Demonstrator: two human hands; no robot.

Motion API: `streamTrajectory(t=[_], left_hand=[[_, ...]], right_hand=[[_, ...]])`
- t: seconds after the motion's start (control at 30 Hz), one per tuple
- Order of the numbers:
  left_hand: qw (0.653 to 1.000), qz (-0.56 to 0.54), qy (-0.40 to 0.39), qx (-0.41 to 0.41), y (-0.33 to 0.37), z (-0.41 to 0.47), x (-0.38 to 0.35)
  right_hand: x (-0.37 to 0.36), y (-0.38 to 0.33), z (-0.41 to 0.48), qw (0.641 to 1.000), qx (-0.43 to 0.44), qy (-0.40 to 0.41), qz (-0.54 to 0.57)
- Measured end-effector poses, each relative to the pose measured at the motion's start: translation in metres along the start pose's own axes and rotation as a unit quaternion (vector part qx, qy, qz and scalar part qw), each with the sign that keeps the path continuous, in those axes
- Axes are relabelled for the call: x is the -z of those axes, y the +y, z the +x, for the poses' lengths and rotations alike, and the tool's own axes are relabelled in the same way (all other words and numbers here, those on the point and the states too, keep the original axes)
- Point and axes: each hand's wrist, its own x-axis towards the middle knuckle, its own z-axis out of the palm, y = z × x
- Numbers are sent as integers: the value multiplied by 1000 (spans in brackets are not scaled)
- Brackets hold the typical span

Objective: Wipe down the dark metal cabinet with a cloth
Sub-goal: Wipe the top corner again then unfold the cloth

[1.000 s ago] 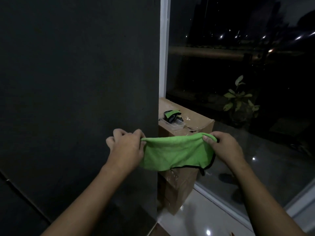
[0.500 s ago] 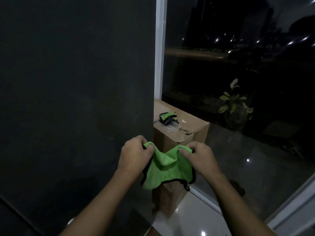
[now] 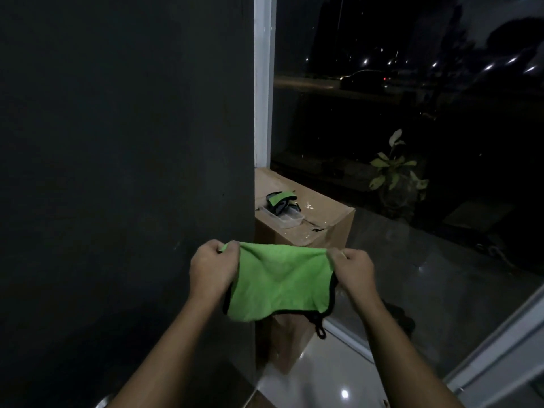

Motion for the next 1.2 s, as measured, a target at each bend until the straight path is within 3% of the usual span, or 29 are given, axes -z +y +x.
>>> streamTrajectory(t=[0.1,0.3,0.43,0.6,0.8,0.93,0.97,1.1,1.2], left_hand=[[999,-7,-45,31,-6,4,-18],[988,-43,-133,70,-6,19,-76],[977,-84,-191,54,15,27,-102],[936,-164,-310,28,34,46,-114],[964,-171,-195,-54,51,82,-136],[958,-237,-142,-71,70,99,-146],[951,-269,-141,-65,74,102,-147],[908,-368,-194,-43,86,115,-147],[901,-374,-220,-29,94,124,-149]], right_hand=[[-7,13,6,1000,-18,-26,0],[-27,13,13,974,10,-209,86],[-29,9,36,944,14,-289,157],[-21,2,88,912,19,-340,226],[-20,-22,154,876,110,-422,207],[-25,-9,212,898,92,-317,292],[-28,-4,223,890,65,-334,304],[-42,5,239,804,-6,-526,277],[-47,-8,238,752,-59,-555,351]])
